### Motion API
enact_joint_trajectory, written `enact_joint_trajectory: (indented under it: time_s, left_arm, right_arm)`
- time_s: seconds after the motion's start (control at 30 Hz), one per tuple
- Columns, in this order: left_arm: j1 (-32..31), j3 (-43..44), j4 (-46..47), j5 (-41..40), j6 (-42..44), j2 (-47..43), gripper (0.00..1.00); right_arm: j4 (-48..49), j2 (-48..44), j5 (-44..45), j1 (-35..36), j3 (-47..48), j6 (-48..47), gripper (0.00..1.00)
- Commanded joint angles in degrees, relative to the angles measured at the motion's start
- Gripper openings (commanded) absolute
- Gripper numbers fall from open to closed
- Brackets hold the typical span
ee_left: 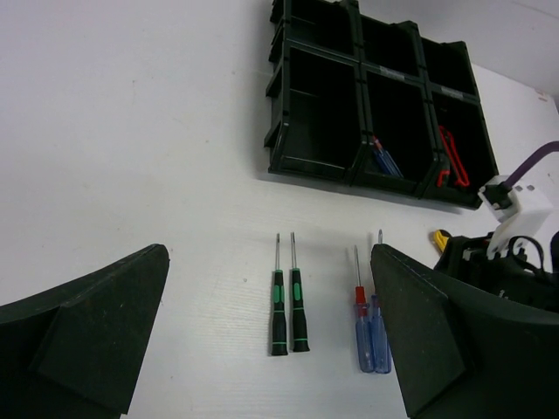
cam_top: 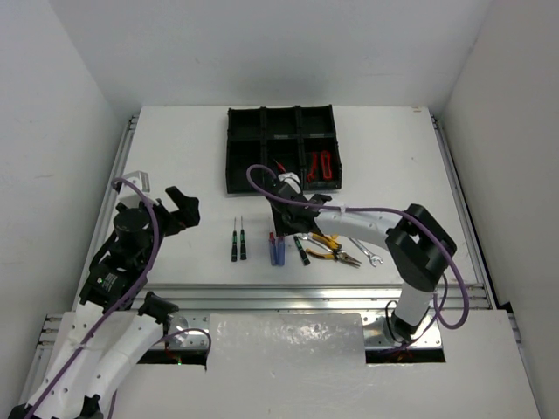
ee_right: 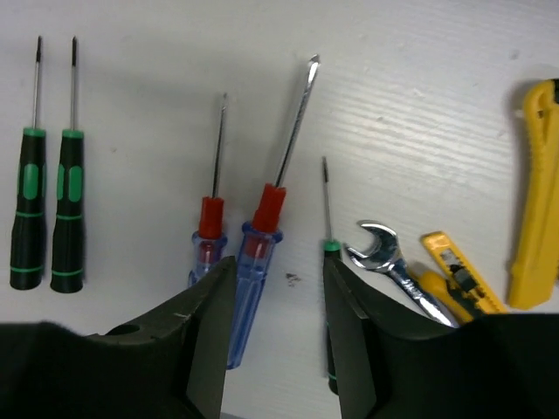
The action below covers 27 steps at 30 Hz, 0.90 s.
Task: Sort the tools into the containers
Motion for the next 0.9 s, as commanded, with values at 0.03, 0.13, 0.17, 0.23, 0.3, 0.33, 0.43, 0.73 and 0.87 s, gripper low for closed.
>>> enact_joint_trajectory:
  time_s: [0.03,0.13,0.17,0.23,0.3,0.33,0.43,0.73,0.87]
  left_arm:
    - [0.51,-0.17,2.37,0.95,0.55,-0.40,1.00]
    - [0.42,-0.18,2.45,1.13,0.55,-0.58,1.00]
    - [0.51,-0.18,2.45,1.13,0.55,-0.67,1.00]
    - [0.51,-0.09,2.45,1.13,0.55,-1.02,1.00]
    - [0.51,-0.18,2.45,1.04,0.55,-1.45,1.00]
    - [0.42,-0.26,2.54,1.04,0.55,-1.63,1.00]
    - [0.51,-0.26,2.54,1.13,0.55,-1.90,1.00]
    - [0.51,-0.26,2.63,1.13,0.55,-2.86,1.00]
    - [0.51,-0.26,2.54,1.13,0.46,-2.78,1.00]
  right_arm:
    - [1.88,1.79,0.94,2.24,2.18,4.01,0.44]
    - [0.56,3.20,0.94,2.25,2.10,5.94,0.45]
    - [0.82,3.38,0.94,2.25,1.74,6.21,0.45]
    - [1.09,3.82,0.94,2.51,0.95,6.74,0.45]
    - [1.18,4.08,1.03,2.51,0.60,6.83,0.45]
    - [1.09,4.35,0.94,2.60,0.51,7.00,0.44]
    - [1.53,5.49,0.15,2.60,0.51,7.53,0.42]
    - [-1.28,9.27,1.02,2.42,0.95,9.81,0.30]
    - [-1.90,6.99,3.40,2.42,-0.37,10.69,0.05]
